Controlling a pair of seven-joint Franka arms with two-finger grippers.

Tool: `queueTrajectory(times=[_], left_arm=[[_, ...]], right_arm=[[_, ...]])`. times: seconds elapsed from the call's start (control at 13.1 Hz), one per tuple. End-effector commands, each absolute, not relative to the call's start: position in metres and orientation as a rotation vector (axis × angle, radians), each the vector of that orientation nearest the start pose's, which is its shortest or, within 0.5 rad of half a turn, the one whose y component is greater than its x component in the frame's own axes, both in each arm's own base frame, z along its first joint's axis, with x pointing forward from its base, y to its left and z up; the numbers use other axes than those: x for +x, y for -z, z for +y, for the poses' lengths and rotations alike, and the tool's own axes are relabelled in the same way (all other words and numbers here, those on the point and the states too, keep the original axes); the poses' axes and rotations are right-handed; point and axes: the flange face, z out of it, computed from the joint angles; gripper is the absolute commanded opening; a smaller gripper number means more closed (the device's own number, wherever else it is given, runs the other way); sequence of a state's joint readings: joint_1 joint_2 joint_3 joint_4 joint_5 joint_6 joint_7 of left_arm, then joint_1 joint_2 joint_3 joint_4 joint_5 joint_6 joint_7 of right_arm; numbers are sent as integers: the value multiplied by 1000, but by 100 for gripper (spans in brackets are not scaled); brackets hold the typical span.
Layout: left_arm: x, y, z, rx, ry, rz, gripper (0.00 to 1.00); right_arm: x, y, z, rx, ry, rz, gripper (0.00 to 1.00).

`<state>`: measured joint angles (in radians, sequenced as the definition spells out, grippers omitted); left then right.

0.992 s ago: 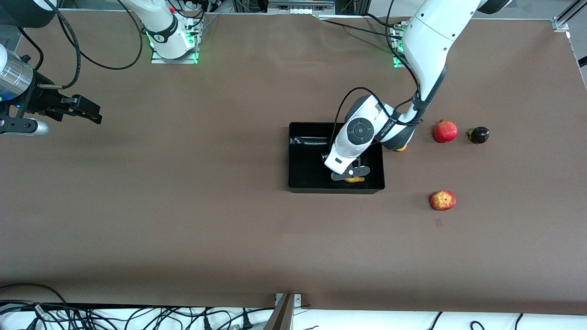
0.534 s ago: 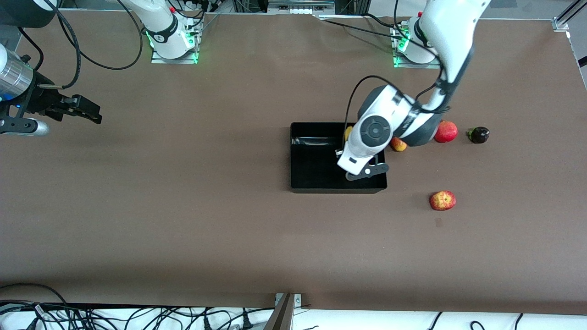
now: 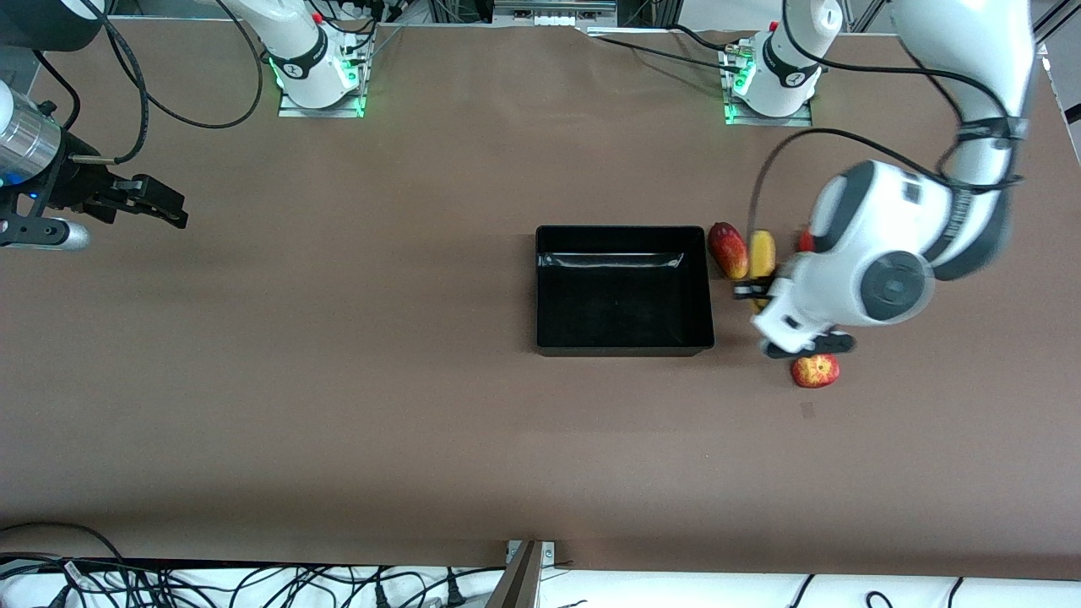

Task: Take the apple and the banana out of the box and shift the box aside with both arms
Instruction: 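Lift the banana out and lay it beside the apple, open gripper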

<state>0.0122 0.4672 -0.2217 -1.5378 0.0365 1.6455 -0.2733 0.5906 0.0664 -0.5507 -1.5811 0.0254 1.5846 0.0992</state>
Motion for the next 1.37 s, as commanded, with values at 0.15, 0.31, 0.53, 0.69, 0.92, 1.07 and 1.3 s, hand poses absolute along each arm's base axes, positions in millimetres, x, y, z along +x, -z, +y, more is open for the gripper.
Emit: queueTrajectory(times=[0.15,0.31,0.53,0.69,0.92,1.07,1.3], left_arm=[[668,-297,50,-3076,-442,211,0],[674,-264,74,-3066,-392,228,0],[673,-211,85,-3076,-297,237,0],[667,-193,89,-3082,-249,233,0],[666,-186,89,-3085,-248,234,70],[666,-195,89,-3080,-256,220,100],[662,-281,80,-3040,-295,209,100]], right_arm=[[569,-593,34,-3151,-72,100,100],[569,-593,34,-3152,-74,100,100],[569,-593,39,-3156,-71,83,100],[569,-591,43,-3155,-76,79,100],[584,-572,63,-3181,-46,10,100],[583,-568,91,-3210,-46,-76,100],[580,-554,118,-3226,-102,-166,100]])
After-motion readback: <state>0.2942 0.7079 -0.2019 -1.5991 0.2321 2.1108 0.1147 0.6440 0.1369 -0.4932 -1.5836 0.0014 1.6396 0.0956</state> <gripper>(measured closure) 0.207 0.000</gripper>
